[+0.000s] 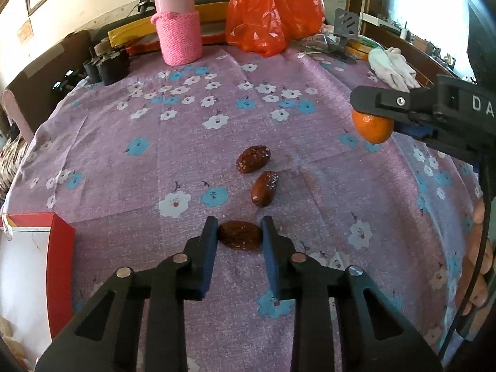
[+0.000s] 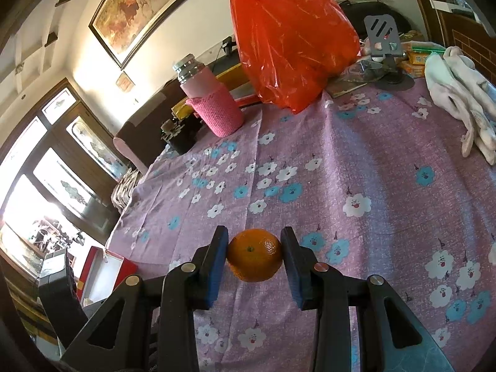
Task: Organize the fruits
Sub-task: 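Grasp a red date with the left tool while the right tool holds its mandarin, then carry the date in the left tool into the tray and release while the right tool drops its mandarin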
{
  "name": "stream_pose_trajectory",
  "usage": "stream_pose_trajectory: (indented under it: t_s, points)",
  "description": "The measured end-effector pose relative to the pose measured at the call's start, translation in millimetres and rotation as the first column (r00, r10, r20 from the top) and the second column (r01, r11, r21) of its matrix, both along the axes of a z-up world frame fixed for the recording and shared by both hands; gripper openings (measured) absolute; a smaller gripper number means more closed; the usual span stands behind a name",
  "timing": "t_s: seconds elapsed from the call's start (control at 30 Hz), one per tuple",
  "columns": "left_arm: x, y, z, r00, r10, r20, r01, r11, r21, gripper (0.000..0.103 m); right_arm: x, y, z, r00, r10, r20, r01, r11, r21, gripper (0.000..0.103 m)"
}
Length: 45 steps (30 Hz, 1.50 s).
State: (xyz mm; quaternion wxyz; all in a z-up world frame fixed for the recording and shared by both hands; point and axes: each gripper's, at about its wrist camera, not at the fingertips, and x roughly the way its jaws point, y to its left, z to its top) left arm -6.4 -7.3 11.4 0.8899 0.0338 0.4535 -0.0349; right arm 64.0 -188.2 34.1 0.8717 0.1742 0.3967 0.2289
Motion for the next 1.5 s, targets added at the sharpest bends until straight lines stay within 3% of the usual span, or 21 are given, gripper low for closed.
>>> stream_pose_trajectory:
  t_s: [0.23, 0.53, 0.93, 1.1, 1.5]
  points:
    - [-10, 7, 3, 1.0, 0.008, 0.005, -0.008, 1.0, -0.028, 0.025, 0, 1, 1, 1.0, 0.01, 0.006, -0.01, 1.0, 0.006, 0.036]
    - [-52, 21, 34, 0.995, 0.026, 0.096, -0.023, 0.999, -0.023, 0.025, -10, 24, 2, 0.994, 0.106, 0.013, -0.107, 0.993, 0.044, 0.036]
    - [-110, 94, 67, 0.97, 0.149, 0.19, -0.141, 0.989, -0.052, 0.026, -70, 116, 22, 0.957, 0.283, 0.068, -0.283, 0.959, -0.01, 0.035]
    - [-133, 133, 75, 0.947, 0.224, 0.229, -0.216, 0.975, -0.059, 0.026, -104, 165, 34, 0.928, 0.361, 0.094, -0.36, 0.932, -0.03, 0.035]
    - [-169, 210, 63, 0.899, 0.369, 0.237, -0.362, 0.929, -0.072, 0.026, -160, 256, 27, 0.866, 0.497, 0.056, -0.491, 0.866, -0.095, 0.035]
